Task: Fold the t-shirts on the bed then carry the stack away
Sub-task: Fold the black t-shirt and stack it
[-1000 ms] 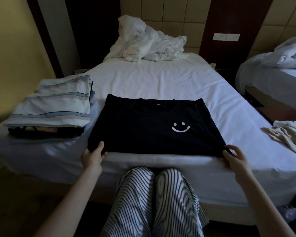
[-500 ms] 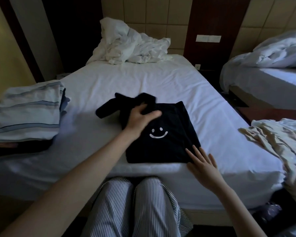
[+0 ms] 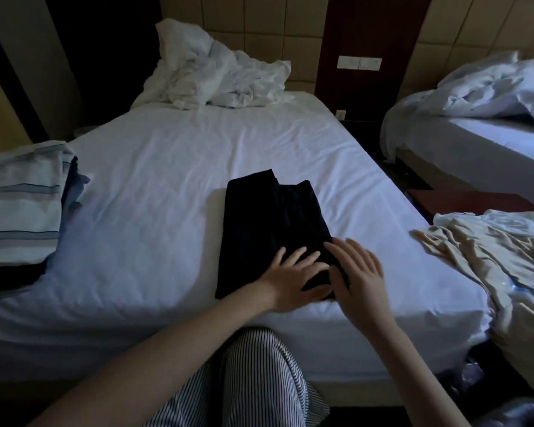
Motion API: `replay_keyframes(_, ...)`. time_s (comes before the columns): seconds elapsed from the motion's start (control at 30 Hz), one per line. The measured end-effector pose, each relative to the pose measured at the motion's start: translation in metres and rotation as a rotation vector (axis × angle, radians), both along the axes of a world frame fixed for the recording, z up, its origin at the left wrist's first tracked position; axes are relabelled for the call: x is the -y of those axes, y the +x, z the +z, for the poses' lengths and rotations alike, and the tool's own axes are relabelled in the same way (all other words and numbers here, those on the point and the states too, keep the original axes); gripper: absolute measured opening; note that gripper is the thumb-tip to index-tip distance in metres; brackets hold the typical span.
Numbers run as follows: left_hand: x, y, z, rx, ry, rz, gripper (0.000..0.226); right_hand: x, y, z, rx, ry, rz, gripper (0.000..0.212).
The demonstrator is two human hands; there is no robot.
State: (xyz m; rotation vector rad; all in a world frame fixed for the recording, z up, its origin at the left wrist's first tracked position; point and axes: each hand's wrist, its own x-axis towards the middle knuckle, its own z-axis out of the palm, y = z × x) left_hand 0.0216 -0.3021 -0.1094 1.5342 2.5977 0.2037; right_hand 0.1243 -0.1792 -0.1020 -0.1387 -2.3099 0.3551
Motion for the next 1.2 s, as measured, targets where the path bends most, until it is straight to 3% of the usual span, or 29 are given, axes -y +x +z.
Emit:
replay_keyframes(0.07, 0.027, -0.013, -0.007, -0.180, -0.006, 0.048, 0.078, 0.001, -0.010, -0.018, 0.142, 0.089, 0.002, 0.042)
replay_keyframes(0.13, 0.054, -0.020, -0.018, -0.225, 0.024, 0.115, 0.083, -0.001, -0.008, -0.046, 0.297, 0.122, -0.049, 0.044)
replay_keyframes(0.3, 0.059, -0.025, -0.014, -0.040, 0.069, 0.133, 0.082, -0.004, -0.002, -0.054, 0.428, 0.158, -0.109, 0.046)
replay_keyframes(0.37, 0.055, -0.033, -0.004, 0.145, 0.305, 0.185, 0.071, -0.002, -0.006, -0.041, 0.403, 0.167, -0.138, 0.049)
replay_keyframes(0.43, 0.049, -0.045, 0.007, 0.303, 0.602, 0.333, 0.042, 0.005, -0.010, -0.023, 0.303, 0.174, -0.132, 0.056)
replay_keyframes(0.47, 0.044, -0.052, 0.012, 0.317, 0.707, 0.434, 0.034, 0.009, -0.014, -0.014, 0.240, 0.184, -0.107, 0.053)
replay_keyframes(0.53, 0.030, -0.070, 0.022, 0.220, 0.801, 0.581, 0.044, 0.015, -0.027, -0.004, 0.167, 0.219, -0.029, 0.043)
replay_keyframes(0.63, 0.006, -0.099, 0.040, 0.178, 0.688, 0.704, 0.081, 0.019, -0.046, -0.011, 0.262, 0.247, 0.039, 0.042)
replay_keyframes(0.67, -0.001, -0.110, 0.043, 0.204, 0.612, 0.735, 0.084, 0.019, -0.049, -0.016, 0.311, 0.238, 0.040, 0.044)
replay_keyframes(0.77, -0.014, -0.133, 0.053, 0.268, 0.420, 0.772, 0.042, 0.016, -0.049, -0.029, 0.409, 0.188, 0.019, 0.052)
replay_keyframes(0.83, -0.020, -0.147, 0.061, 0.364, 0.433, 0.770, 0.028, 0.015, -0.049, -0.032, 0.415, 0.173, 0.017, 0.052)
replay_keyframes(0.97, -0.042, -0.168, 0.097, 1.008, 0.743, 0.788, 0.011, 0.015, -0.049, -0.035, 0.400, 0.138, 0.010, 0.051)
replay_keyframes(1.0, -0.049, -0.173, 0.106, 1.118, 0.814, 0.774, 0.013, 0.015, -0.050, -0.035, 0.398, 0.130, 0.003, 0.051)
replay_keyframes(1.07, -0.069, -0.179, 0.115, 1.160, 0.861, 0.716, 0.015, 0.013, -0.052, -0.037, 0.403, 0.111, -0.021, 0.051)
replay_keyframes(1.13, -0.088, -0.176, 0.115, 1.164, 0.791, 0.626, 0.016, 0.011, -0.053, -0.038, 0.438, 0.083, -0.060, 0.052)
replay_keyframes(1.2, -0.103, -0.173, 0.100, 1.103, 0.635, 0.482, 0.035, 0.012, -0.055, -0.039, 0.475, 0.030, -0.082, 0.054)
